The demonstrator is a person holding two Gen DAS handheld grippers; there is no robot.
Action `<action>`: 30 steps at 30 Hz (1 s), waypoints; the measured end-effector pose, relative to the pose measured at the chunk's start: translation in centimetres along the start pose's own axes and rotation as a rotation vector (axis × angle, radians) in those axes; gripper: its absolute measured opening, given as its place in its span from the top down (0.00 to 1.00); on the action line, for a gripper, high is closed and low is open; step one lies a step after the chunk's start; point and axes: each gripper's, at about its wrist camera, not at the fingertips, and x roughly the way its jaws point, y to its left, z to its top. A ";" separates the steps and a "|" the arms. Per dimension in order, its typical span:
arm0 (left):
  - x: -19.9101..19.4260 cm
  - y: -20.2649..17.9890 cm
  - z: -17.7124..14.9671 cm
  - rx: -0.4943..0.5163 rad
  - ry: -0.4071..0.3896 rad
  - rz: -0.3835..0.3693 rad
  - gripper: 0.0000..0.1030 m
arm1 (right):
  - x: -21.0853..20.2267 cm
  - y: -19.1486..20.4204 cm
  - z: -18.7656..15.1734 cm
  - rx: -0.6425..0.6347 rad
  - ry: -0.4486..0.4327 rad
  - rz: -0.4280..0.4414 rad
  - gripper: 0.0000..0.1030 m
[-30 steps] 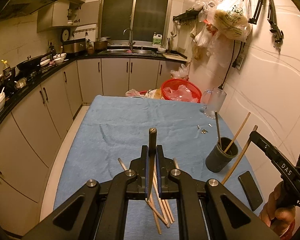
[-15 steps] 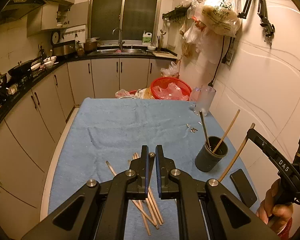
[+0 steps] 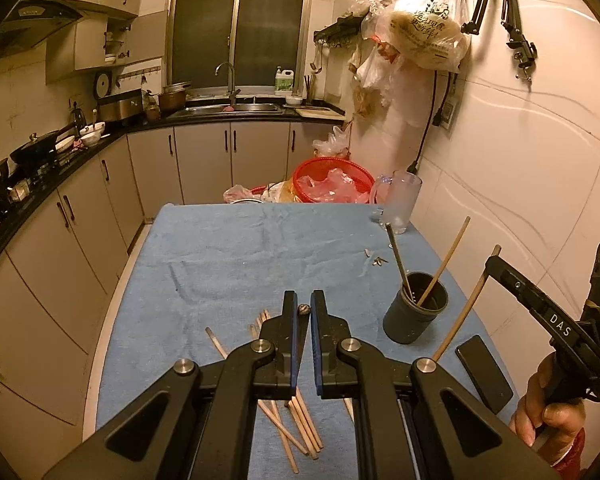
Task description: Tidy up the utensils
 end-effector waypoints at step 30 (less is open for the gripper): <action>-6.0 -9.2 10.2 0.103 -0.191 -0.255 0.94 | -5.9 -2.1 9.7 -0.039 -0.249 -0.116 0.93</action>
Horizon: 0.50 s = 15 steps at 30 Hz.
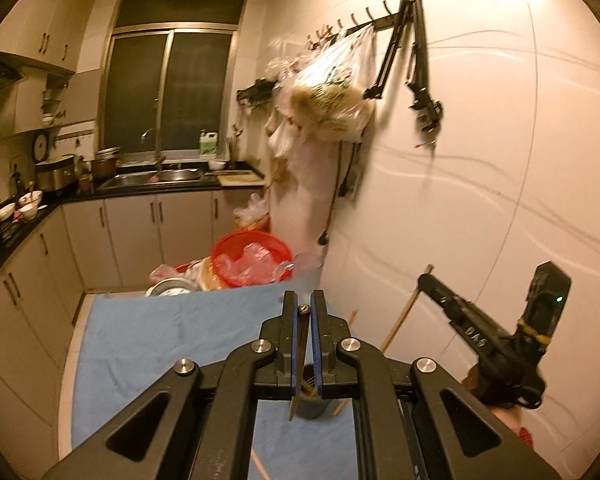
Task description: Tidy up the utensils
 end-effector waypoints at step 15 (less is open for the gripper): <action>10.6 -1.1 0.1 -0.052 0.133 -0.038 0.94 | 6.4 -4.5 0.4 0.017 0.047 -0.073 0.93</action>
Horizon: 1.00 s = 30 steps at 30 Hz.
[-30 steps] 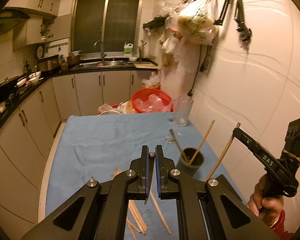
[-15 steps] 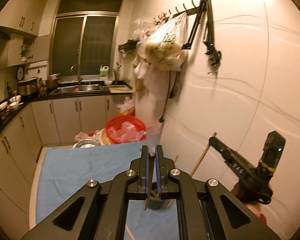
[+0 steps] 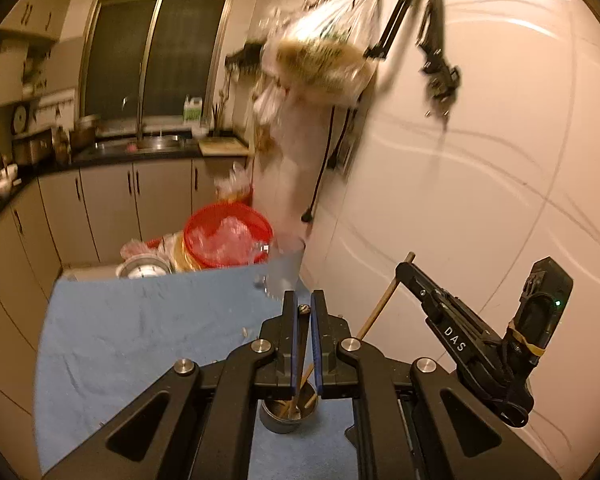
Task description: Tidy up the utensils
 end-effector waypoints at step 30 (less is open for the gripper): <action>0.6 2.9 -5.0 -0.040 0.037 0.063 0.56 | -0.1 0.2 -4.0 -0.010 0.120 -0.017 0.70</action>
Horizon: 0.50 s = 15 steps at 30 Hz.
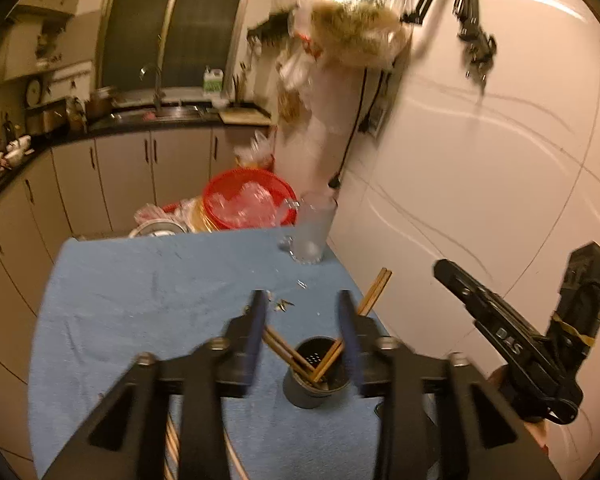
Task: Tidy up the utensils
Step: 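Move both open tools back toward the remaining chopsticks on the towel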
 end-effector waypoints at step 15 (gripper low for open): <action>-6.6 12.4 -14.4 -0.182 -0.066 0.252 0.23 | -3.8 8.0 -10.1 -0.157 0.102 0.146 0.48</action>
